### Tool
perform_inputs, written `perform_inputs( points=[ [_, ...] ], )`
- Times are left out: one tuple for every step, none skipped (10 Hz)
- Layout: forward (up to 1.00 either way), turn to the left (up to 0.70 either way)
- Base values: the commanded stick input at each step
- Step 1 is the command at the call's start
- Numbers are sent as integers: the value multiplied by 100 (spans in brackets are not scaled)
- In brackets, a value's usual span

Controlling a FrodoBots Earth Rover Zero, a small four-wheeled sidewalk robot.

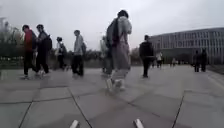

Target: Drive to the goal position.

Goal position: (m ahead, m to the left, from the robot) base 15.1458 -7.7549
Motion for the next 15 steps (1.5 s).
perform_inputs(
  points=[
    [0, -6],
    [3, -3],
    [14, -2],
    [52, -3],
    [85, -2],
    [85, -2],
    [85, -2],
    [85, -2],
    [85, -2],
    [85, -2],
    [85, -2],
    [85, -2],
    [85, -2],
    [85, -2],
    [85, -2]
  ],
)
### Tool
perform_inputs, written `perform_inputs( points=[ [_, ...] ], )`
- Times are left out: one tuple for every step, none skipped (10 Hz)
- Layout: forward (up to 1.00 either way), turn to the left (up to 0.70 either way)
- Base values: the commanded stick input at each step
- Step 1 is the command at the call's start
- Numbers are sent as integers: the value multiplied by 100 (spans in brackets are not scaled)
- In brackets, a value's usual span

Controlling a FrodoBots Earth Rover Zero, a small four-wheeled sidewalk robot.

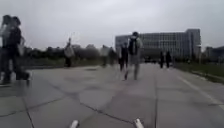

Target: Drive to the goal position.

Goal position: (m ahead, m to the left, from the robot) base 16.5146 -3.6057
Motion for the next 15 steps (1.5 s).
perform_inputs(
  points=[
    [85, -2],
    [85, -3],
    [85, -16],
    [85, -34],
    [85, -34],
    [85, -34],
    [85, -34],
    [85, -34],
    [85, -34],
    [85, -33],
    [85, -20],
    [85, -4],
    [85, -4],
    [85, -4],
    [85, -4]
  ],
)
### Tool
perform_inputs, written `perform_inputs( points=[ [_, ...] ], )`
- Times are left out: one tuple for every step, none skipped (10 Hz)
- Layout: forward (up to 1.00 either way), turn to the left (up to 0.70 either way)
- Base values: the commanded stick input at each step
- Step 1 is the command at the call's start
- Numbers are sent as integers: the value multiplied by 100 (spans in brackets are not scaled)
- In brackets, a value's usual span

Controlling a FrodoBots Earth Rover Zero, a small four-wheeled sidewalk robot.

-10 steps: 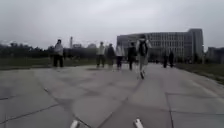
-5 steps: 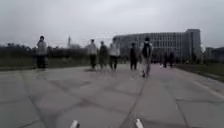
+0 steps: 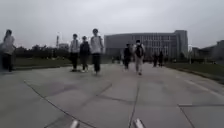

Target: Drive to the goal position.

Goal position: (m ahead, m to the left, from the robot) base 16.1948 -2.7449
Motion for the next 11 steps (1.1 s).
perform_inputs(
  points=[
    [85, -4],
    [85, -4],
    [85, -4],
    [85, -4],
    [85, -4],
    [85, -12],
    [85, -34],
    [85, -34],
    [85, -34],
    [85, -34],
    [85, -34]
  ],
)
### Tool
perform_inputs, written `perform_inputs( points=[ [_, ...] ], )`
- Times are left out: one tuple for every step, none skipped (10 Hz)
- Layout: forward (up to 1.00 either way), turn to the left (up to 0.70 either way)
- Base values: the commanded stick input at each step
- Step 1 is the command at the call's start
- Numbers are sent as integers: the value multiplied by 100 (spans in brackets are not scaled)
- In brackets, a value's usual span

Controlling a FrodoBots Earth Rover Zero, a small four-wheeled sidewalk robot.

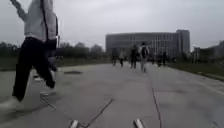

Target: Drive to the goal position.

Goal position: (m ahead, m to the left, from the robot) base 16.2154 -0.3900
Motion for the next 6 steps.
perform_inputs(
  points=[
    [85, -34],
    [85, -34],
    [85, -34],
    [85, -34],
    [85, -34],
    [85, -33]
  ],
)
